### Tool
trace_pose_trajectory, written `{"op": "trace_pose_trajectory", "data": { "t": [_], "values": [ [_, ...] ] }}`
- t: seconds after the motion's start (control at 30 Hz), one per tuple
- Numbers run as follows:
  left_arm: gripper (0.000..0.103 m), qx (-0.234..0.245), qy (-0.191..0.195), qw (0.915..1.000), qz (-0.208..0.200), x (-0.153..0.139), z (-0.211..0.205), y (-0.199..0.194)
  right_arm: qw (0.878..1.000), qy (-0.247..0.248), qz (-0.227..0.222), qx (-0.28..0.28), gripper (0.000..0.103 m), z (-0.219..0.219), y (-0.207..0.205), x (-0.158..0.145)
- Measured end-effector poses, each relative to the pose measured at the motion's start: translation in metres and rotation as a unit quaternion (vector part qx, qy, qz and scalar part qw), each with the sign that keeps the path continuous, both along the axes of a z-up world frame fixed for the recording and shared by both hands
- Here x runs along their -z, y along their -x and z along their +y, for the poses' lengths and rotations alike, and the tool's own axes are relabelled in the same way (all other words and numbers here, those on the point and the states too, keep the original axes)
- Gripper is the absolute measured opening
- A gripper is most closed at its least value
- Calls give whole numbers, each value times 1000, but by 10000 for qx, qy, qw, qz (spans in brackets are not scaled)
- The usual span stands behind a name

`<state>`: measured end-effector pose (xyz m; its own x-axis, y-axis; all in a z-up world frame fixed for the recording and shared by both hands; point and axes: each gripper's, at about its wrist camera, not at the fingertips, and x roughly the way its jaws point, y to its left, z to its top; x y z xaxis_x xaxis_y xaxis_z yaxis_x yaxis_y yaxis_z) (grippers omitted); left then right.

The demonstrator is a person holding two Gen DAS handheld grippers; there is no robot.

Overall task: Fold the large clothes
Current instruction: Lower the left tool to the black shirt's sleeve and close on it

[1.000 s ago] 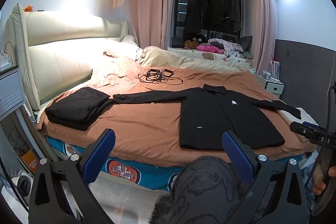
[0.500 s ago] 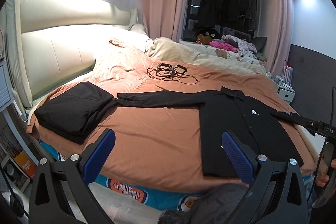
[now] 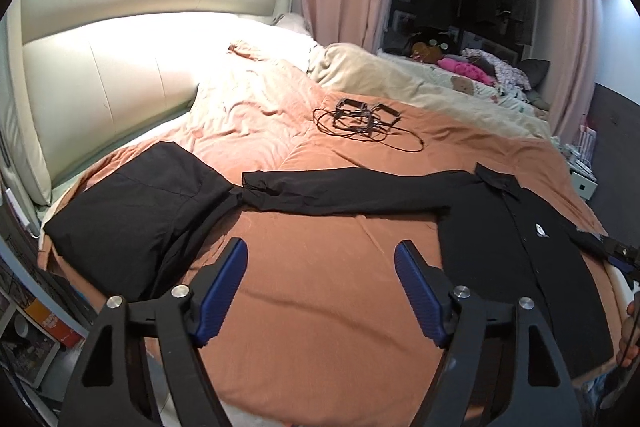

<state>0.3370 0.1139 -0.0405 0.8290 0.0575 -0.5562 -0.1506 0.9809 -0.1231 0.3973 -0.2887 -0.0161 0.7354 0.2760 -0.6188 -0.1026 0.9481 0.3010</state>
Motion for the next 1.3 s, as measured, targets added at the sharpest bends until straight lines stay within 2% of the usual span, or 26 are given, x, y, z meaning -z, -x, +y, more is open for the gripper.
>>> {"op": "trace_pose_trajectory", "data": {
  "t": [0.2,0.37,0.4,0.43,0.5,0.6,0.7,0.77,0.9,0.97,1.07,1.17,1.2,1.3],
  "values": [
    [72,-256,406,9984,309,12,25,-64,9996,-162,166,137,103,-2,-55,15],
    [72,-506,718,9938,683,30,41,-114,9983,-74,182,556,97,-3,-99,28],
    [72,-563,771,9925,763,35,44,-125,9976,-145,239,632,93,-4,-111,32],
    [72,-595,790,9917,826,38,45,-133,9972,-248,303,637,88,-4,-120,38],
    [72,-646,828,9896,980,47,48,-154,9968,-384,420,563,86,-2,-138,47],
    [72,-733,816,9873,1153,58,51,-182,9968,-332,530,501,86,5,-158,62],
    [72,-850,816,9835,1369,71,54,-206,9958,-325,653,545,79,10,-176,73],
    [72,-984,762,9805,1520,83,56,-220,9958,-382,700,440,73,14,-188,78],
    [72,-1158,835,9742,1746,104,61,-241,9944,-541,808,405,72,18,-216,87],
    [72,-1225,1045,9688,1884,120,64,-251,9940,-582,833,401,70,19,-227,89],
    [72,-1391,1218,9606,2075,142,68,-262,9930,-686,876,386,63,22,-243,95],
    [72,-1539,1321,9539,2211,162,68,-274,9918,-823,937,269,49,25,-260,102],
    [71,-1586,1311,9528,2233,167,68,-278,9912,-863,977,230,46,26,-267,105],
    [52,-1727,1266,9503,2261,181,72,-289,9896,-947,1067,206,44,27,-280,113]
  ]
}}
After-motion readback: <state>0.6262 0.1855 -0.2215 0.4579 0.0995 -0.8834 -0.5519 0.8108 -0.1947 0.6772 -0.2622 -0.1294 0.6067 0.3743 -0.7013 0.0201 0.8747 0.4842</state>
